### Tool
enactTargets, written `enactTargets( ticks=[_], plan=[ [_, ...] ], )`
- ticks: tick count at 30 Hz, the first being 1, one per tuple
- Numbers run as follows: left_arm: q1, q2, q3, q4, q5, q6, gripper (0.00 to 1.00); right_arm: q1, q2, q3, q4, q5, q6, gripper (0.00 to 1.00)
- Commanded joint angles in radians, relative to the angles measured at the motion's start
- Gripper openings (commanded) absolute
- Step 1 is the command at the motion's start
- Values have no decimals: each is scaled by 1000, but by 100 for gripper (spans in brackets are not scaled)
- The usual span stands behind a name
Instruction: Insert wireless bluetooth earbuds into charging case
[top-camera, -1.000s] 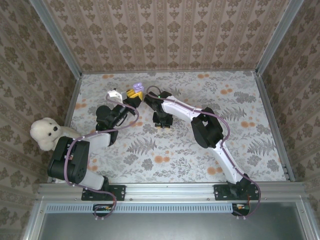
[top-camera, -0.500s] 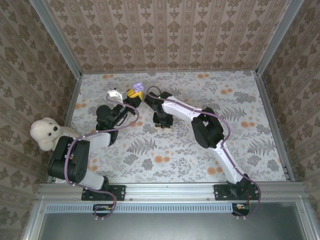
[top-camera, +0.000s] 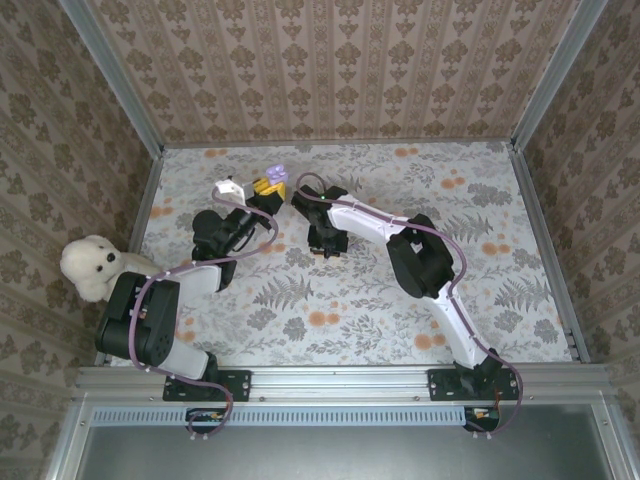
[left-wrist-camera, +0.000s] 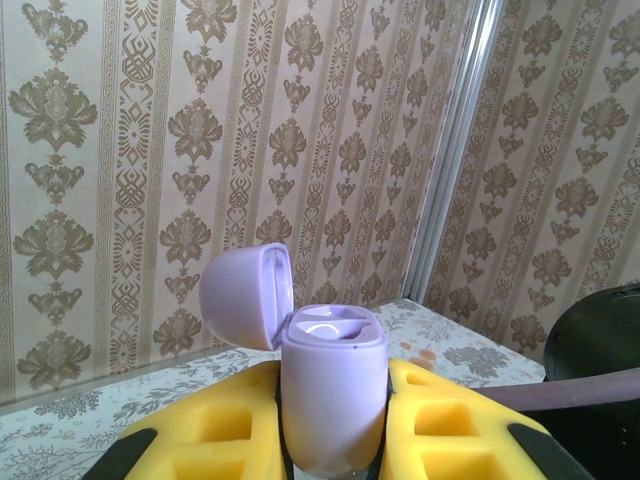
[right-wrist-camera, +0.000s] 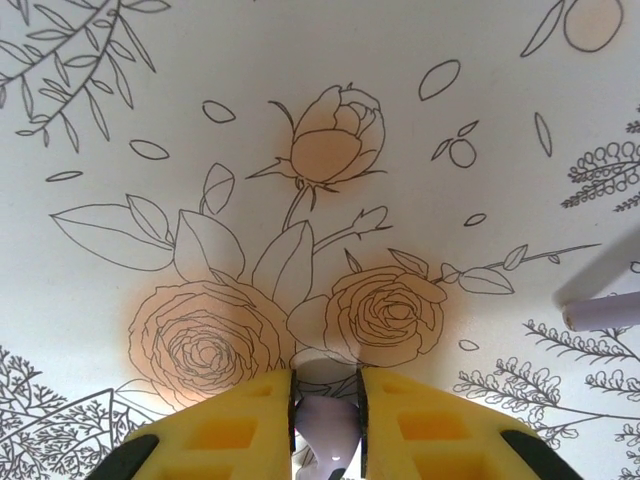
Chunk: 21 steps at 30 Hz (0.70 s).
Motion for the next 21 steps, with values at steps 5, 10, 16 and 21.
enactTargets(
  ticks=[5,10,16,21],
  plan=[
    [7,5,18,48,7,-23,0,16,-19,-24,0,-20,-79,22],
    [3,7,19,48,4,-23,0,23,-29,-6,-35,3,-198,22],
    [-3,11,25,49,2,-25,0,41,-50,-2,-74,32,-332,22],
    [-3,13,28,48,1,-25,0,62,-49,6,-114,64,-411,22]
  ],
)
